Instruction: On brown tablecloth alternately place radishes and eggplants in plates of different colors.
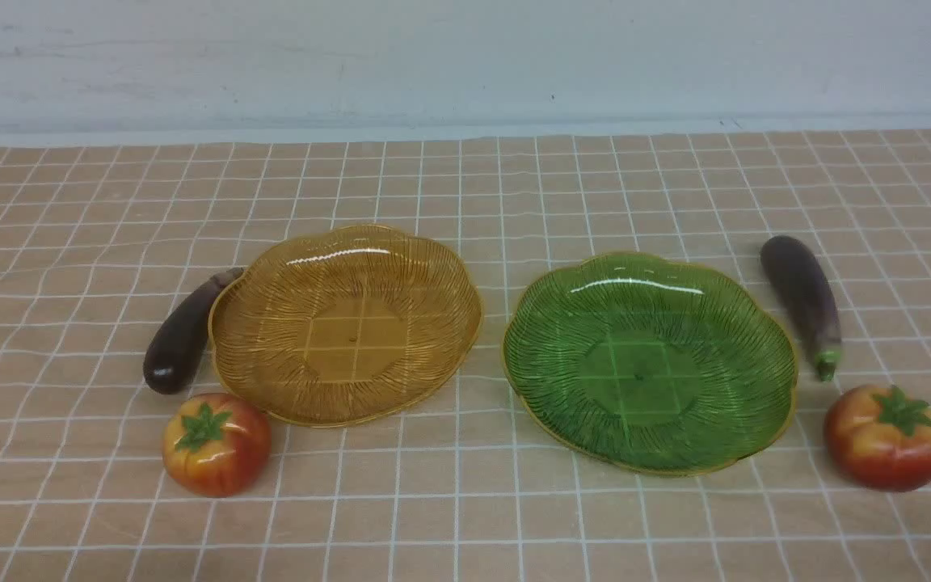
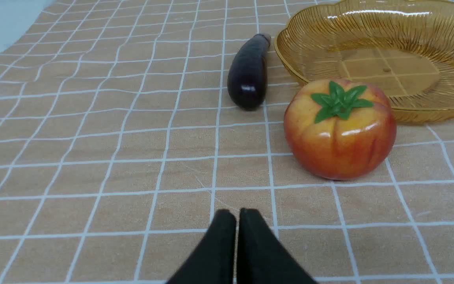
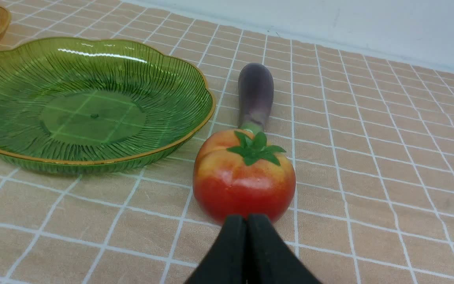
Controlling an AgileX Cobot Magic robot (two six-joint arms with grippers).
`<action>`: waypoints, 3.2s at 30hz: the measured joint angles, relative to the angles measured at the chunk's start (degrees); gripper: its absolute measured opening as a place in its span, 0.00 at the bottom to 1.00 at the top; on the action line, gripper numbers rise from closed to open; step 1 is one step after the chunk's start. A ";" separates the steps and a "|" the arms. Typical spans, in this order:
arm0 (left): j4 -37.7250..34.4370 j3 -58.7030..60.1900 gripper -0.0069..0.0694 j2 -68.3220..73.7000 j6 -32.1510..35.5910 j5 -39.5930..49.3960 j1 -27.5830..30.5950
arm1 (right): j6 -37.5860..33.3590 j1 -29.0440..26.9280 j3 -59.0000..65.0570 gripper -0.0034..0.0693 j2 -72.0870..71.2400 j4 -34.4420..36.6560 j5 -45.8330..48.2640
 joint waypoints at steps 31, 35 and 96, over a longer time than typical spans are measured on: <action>-13.10 0.01 0.09 0.00 -6.25 -5.00 0.00 | 0.00 0.00 0.00 0.02 0.00 0.00 0.00; -18.61 0.01 0.09 0.00 -7.61 -8.88 0.00 | 0.00 0.00 0.00 0.02 0.00 0.00 0.00; -16.64 -49.60 0.09 40.90 2.25 49.84 -0.01 | -1.59 0.24 -40.24 0.02 33.02 22.81 29.23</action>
